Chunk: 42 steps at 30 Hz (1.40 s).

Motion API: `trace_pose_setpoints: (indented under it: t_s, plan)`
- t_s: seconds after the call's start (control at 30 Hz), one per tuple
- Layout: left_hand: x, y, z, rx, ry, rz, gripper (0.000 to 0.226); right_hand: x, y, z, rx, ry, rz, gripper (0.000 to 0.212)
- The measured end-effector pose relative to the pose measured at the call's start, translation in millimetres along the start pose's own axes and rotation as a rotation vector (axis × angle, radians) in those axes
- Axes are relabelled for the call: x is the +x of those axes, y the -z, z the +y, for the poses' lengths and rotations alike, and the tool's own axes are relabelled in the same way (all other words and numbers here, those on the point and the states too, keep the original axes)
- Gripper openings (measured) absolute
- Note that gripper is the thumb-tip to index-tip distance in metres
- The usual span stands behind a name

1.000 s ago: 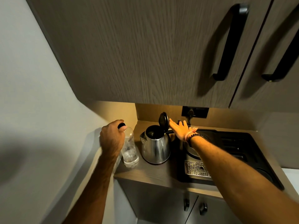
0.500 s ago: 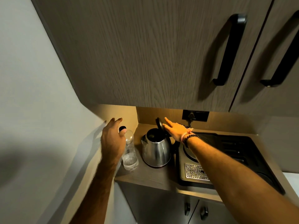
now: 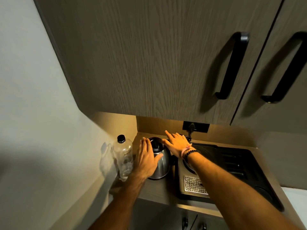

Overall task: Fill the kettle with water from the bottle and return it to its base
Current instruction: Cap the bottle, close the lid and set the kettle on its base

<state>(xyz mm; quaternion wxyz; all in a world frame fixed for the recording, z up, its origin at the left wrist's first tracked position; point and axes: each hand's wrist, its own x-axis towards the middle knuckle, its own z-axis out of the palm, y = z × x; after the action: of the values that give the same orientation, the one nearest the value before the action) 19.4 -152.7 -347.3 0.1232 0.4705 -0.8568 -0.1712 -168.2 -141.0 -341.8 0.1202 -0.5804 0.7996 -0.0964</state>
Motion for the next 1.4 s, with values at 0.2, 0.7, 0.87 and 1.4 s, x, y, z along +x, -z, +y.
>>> trace_pose_setpoints:
  t_s: [0.2,0.7,0.87,1.4]
  plan:
    - [14.2,-15.0,-4.8,0.174,0.033,0.031,0.111,-9.1,11.0,25.8,-0.033,0.02,-0.022,0.074]
    - [11.7,-39.9,10.4,-0.738,0.469,0.197,0.11,3.3,-5.9,27.3,0.316,0.095,0.068,0.048]
    - [31.1,-49.8,2.9,-1.018,0.635,0.352,0.073,9.6,-4.6,31.2,0.366,0.081,0.076,0.038]
    - [53.6,-31.2,69.8,-1.152,0.414,0.188,0.084,-27.9,57.5,76.6,0.401,-0.075,0.228,0.049]
